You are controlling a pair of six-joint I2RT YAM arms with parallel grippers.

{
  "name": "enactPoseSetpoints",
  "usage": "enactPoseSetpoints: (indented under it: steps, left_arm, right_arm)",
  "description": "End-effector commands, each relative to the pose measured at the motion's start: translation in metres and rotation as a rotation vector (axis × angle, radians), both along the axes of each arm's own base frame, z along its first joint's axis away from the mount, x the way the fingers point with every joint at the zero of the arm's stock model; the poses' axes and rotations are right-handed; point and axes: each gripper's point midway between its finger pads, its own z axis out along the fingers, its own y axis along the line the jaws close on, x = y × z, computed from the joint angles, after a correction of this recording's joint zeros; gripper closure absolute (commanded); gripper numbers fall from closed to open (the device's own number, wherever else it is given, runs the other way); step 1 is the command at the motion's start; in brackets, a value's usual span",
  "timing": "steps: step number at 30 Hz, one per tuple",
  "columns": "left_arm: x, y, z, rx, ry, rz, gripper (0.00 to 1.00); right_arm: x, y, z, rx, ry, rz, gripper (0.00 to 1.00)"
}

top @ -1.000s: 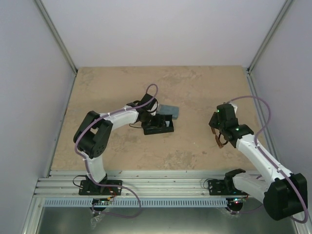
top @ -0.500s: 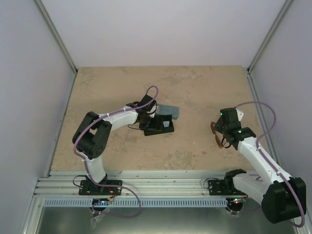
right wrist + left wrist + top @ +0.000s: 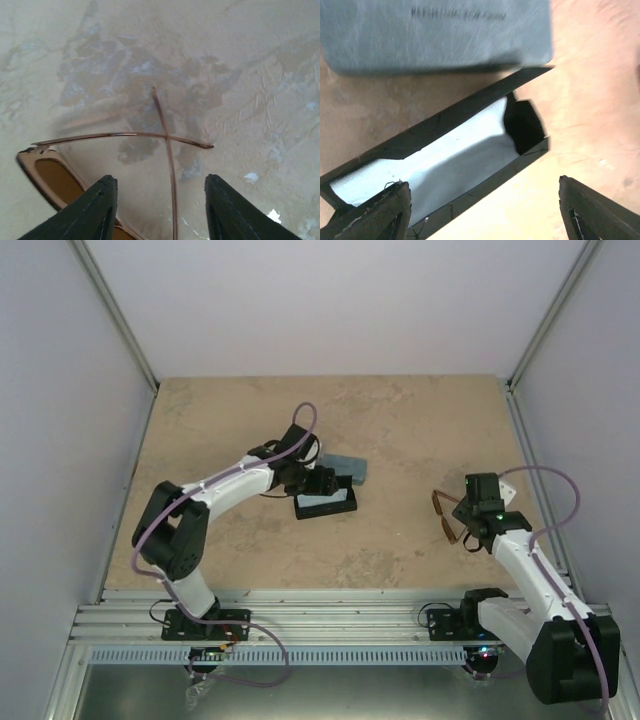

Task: Organize the sunglasses
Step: Place the glasses cleaning cloth in the sunglasses case, then pick up the sunglasses from the center of the board.

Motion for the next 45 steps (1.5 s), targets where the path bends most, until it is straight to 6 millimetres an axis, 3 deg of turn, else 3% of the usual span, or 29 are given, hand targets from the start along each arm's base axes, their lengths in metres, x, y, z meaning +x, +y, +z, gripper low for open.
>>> enactPoseSetpoints:
  steps: [1,8,11,14,19,24,30,35,40,45]
  left_arm:
    - [0.014,-0.009,0.051,-0.110,-0.121,0.054,0.18]
    - [0.001,-0.012,0.081,-0.254,-0.161,0.069,0.19]
    - [-0.005,-0.011,0.084,-0.289,-0.165,0.075,0.19]
    - [-0.009,-0.008,0.083,-0.296,-0.169,0.088,0.19]
    - [-0.010,-0.002,0.080,-0.290,-0.172,0.119,0.20]
    - [-0.009,0.005,0.081,-0.277,-0.171,0.161,0.20]
    - [-0.010,0.012,0.094,-0.300,-0.215,0.201,0.19]
    - [-0.017,0.008,0.114,-0.382,-0.263,0.165,0.19]
    - [-0.031,0.003,0.149,-0.529,-0.363,0.092,0.19]
    - [-0.040,0.006,0.180,-0.620,-0.436,0.081,0.19]
  right_arm:
    - [-0.008,-0.002,-0.021,0.050,0.026,-0.009,0.54]
    - [0.002,0.007,-0.048,0.107,0.054,0.050,0.74]
    - [0.004,0.009,-0.056,0.106,0.068,0.069,0.80]
    - [0.006,0.011,-0.061,0.105,0.080,0.088,0.97]
    - [0.011,0.015,-0.058,0.107,0.070,0.127,1.00]
    - [0.022,0.030,-0.035,0.136,-0.008,0.208,1.00]
    - [0.034,0.066,-0.008,0.193,-0.074,0.340,1.00]
    - [0.041,0.124,0.026,0.349,-0.173,0.531,1.00]
    - [0.046,0.184,0.070,0.429,-0.272,0.702,1.00]
    - [0.054,0.222,0.110,0.395,-0.368,0.771,1.00]
